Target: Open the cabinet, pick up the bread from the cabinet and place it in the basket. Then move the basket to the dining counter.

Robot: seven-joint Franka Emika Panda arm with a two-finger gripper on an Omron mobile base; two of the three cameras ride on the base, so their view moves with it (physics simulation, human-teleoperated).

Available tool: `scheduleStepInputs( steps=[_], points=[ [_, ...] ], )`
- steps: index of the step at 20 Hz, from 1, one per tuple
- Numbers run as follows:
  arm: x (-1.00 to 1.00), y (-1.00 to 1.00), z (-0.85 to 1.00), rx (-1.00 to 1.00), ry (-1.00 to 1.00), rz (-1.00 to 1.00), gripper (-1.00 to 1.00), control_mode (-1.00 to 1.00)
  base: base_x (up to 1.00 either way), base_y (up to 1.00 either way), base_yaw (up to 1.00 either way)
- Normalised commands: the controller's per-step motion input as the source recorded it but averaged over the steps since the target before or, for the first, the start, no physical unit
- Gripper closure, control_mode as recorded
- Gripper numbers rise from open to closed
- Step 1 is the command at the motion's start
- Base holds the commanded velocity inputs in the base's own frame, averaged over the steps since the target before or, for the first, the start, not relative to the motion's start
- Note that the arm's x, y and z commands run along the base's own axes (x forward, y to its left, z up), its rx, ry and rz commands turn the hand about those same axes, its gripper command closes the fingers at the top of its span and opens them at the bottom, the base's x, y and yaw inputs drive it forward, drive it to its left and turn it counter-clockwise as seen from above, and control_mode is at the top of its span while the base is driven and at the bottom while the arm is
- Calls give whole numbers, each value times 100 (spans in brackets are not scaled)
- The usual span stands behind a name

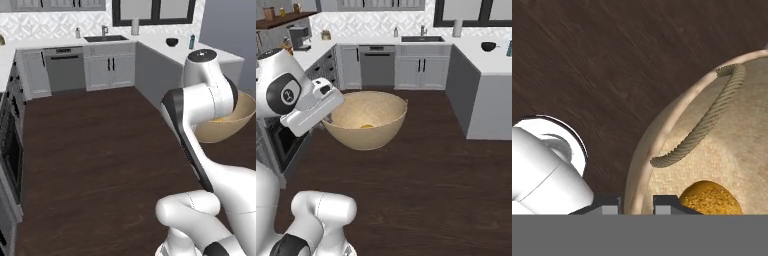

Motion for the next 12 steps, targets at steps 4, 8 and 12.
scheduleStepInputs(
  steps=[4,8,12],
  points=[
    [0,0,0,0,0,0,100,100,96,-60,-18],
    [0,0,0,0,0,0,100,100,97,-72,-11],
    [0,0,0,0,0,0,100,100,100,-74,-6]
  ],
)
